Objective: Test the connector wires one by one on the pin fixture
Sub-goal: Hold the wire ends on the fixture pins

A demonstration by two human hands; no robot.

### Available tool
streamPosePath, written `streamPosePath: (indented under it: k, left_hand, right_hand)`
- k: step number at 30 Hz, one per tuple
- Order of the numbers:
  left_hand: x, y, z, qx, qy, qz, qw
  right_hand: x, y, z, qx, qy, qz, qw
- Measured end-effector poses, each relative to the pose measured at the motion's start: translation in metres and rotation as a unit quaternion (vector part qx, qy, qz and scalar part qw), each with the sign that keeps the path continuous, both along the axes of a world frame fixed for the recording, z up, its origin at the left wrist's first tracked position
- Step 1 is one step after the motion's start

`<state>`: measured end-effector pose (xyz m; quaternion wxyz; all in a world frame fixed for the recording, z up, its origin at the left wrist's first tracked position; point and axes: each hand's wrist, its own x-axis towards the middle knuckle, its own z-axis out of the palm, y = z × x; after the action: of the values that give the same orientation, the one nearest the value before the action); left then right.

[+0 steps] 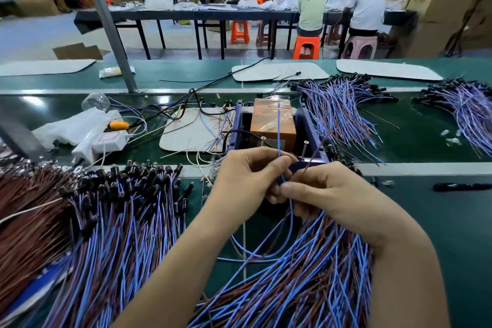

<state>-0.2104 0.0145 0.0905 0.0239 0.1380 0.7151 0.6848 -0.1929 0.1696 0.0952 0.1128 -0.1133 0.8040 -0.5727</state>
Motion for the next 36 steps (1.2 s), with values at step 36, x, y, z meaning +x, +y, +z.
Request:
streamPosePath:
  k: [36]
  left_hand:
    - [-0.026,-0.002,-0.03,-0.118,-0.243,-0.085,0.959]
  right_hand:
    - [-0.023,0.013,-0.026,0.13,-0.131,-0.157,0.97]
